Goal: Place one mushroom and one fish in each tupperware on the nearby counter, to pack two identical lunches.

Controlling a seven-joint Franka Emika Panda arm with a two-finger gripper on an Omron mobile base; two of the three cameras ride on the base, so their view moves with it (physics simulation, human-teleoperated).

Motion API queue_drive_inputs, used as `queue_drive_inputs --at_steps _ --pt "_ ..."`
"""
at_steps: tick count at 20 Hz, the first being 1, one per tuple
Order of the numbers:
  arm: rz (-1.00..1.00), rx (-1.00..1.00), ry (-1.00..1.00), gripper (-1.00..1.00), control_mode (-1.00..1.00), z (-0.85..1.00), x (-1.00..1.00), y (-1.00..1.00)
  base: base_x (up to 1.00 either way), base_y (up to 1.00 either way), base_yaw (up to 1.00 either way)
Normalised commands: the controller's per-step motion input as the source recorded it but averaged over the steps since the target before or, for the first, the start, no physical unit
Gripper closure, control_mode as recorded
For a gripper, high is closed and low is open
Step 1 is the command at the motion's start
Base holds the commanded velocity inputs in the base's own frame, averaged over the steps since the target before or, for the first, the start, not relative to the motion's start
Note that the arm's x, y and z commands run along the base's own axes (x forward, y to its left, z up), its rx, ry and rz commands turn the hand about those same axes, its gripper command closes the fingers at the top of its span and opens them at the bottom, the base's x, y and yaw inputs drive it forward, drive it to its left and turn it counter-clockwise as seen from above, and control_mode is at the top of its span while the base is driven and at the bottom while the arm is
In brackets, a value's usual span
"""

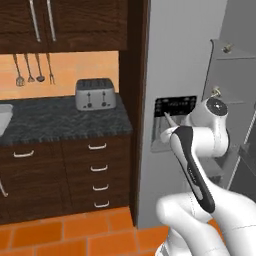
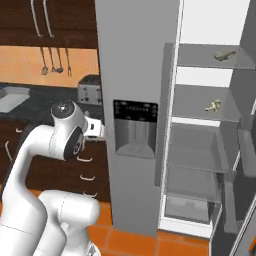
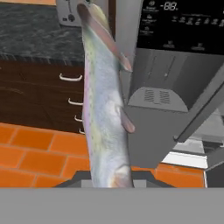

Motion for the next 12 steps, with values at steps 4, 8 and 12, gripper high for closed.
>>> queue_drive_inputs --at_steps 4,8,12 --pt "0.00 0.00 0.00 1.00 1.00 0.00 0.00 0.00 0.22 1.00 0.06" --pt "0.00 0.00 0.00 1.00 1.00 0.00 0.00 0.00 0.40 1.00 0.13" --pt "0.00 0.00 0.00 1.00 1.00 0.00 0.00 0.00 0.62 1.00 0.08"
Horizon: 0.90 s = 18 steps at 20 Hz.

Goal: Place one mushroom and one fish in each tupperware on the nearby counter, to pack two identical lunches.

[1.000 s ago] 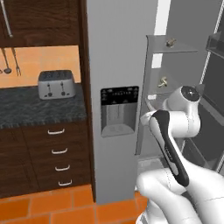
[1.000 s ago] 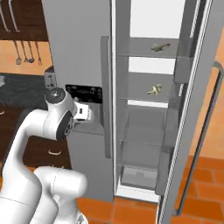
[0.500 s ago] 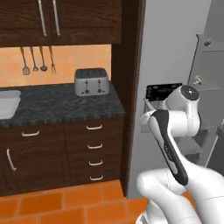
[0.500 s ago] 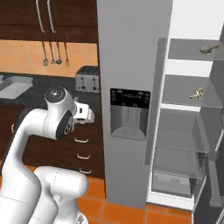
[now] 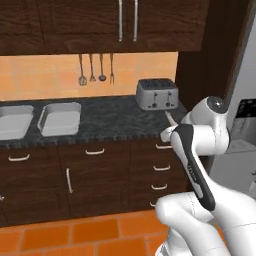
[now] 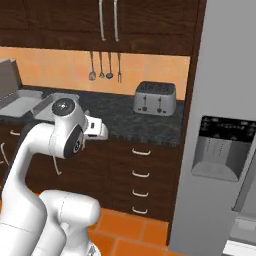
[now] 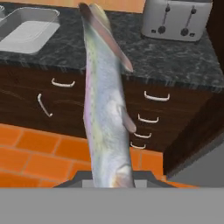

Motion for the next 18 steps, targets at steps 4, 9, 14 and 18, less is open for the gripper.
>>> queue_drive_inputs --at_steps 4,9,14,18 --pt "0.00 0.00 0.00 1.00 1.00 0.00 0.00 0.00 0.92 1.00 0.01" --pt "0.00 0.00 0.00 1.00 1.00 0.00 0.00 0.00 0.75 1.00 0.01" --pt "0.00 0.00 0.00 1.00 1.00 0.00 0.00 0.00 0.50 0.95 0.01" --pt "0.00 0.00 0.00 1.00 1.00 0.00 0.00 0.00 0.84 0.46 0.00"
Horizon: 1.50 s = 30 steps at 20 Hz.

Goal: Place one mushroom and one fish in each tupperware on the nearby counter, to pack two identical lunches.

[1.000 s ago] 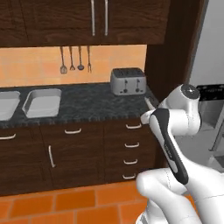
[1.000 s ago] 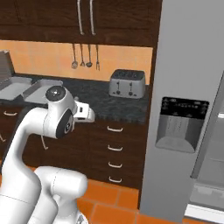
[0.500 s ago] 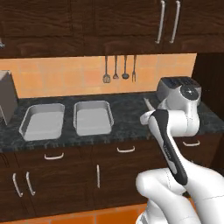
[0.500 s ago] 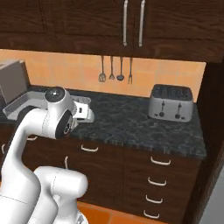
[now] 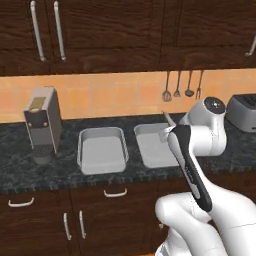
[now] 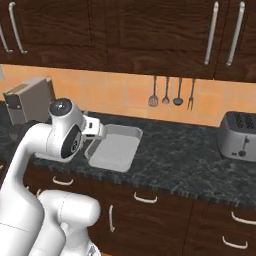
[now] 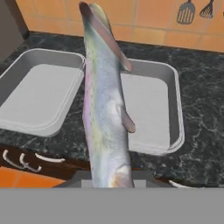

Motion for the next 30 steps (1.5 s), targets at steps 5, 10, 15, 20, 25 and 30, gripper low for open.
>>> queue_drive_inputs --at_steps 5,10,15,20,25,30 --pt "0.00 0.00 0.00 1.00 1.00 0.00 0.00 0.00 0.31 0.16 -0.01" --pt "0.00 0.00 0.00 1.00 1.00 0.00 0.00 0.00 0.01 0.78 0.00" --pt "0.00 0.00 0.00 1.00 1.00 0.00 0.00 0.00 0.46 0.48 -0.02" --pt "-0.01 -0.09 0.20 1.00 -1.00 -0.54 0.36 0.29 0.00 0.00 0.00" --pt "-0.01 -0.13 0.45 1.00 -1.00 -0.95 0.54 0.59 0.00 0.00 0.00" --pt "0.00 0.04 0.34 1.00 -1.00 -0.55 0.75 0.16 0.00 0.00 0.00"
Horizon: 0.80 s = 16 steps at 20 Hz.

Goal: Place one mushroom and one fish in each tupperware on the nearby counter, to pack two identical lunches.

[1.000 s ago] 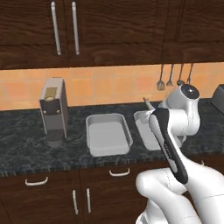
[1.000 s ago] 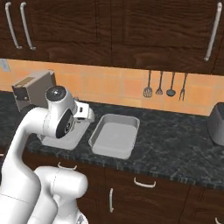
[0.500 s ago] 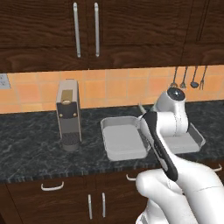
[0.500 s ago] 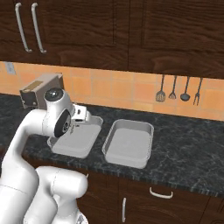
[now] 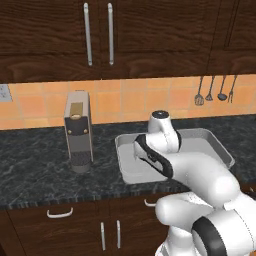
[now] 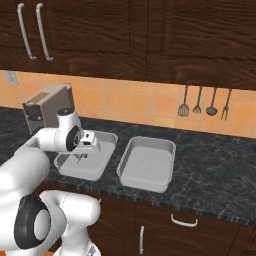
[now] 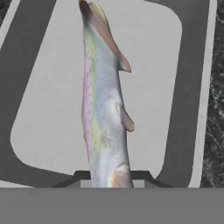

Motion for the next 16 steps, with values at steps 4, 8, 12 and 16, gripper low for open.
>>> queue_drive_inputs --at_steps 4,8,12,16 --pt "0.00 0.02 0.26 1.00 -1.00 -0.29 0.74 0.00 0.00 0.00 0.00" --pt "0.00 0.00 0.09 1.00 -1.00 -0.40 0.13 0.00 0.00 0.00 0.00" --pt "0.00 0.00 -0.03 1.00 -1.00 -0.50 0.09 0.00 0.00 0.00 0.00" --pt "0.00 0.00 -0.10 1.00 -1.00 -0.47 0.04 0.00 0.00 0.00 0.00"
